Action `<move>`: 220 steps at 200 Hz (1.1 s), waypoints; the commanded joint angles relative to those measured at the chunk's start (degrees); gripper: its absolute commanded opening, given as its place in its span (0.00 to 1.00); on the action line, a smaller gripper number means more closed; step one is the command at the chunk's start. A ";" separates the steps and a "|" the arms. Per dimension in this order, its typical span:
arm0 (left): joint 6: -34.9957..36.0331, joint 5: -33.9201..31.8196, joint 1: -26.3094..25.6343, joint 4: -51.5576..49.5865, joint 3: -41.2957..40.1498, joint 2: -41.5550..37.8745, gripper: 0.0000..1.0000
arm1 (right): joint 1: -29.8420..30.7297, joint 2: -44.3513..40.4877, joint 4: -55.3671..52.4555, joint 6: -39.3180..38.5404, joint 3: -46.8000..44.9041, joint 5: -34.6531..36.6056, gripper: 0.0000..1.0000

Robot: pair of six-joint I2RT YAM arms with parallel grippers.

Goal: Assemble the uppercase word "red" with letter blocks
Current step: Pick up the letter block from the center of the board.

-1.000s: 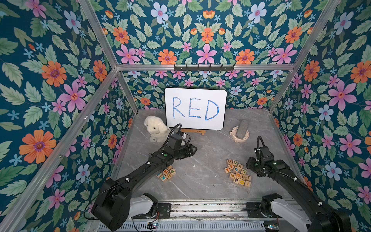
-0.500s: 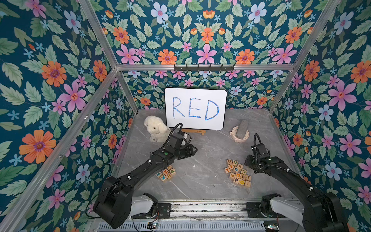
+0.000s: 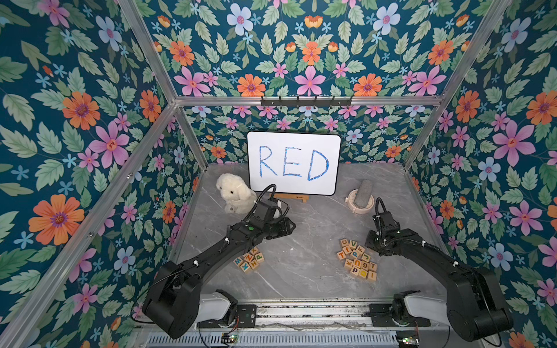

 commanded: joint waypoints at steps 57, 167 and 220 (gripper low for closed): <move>1.40 -2.34 0.01 -2.66 2.51 1.52 0.47 | -0.01 3.61 -2.10 0.85 1.86 0.78 0.40; 4.75 -5.74 0.01 -7.27 5.04 0.72 0.47 | 0.00 -0.62 -4.75 2.04 1.94 -0.25 0.25; 8.66 -12.63 0.16 -13.39 8.26 2.02 0.44 | 0.23 -9.24 -16.41 -5.62 13.76 -2.43 0.25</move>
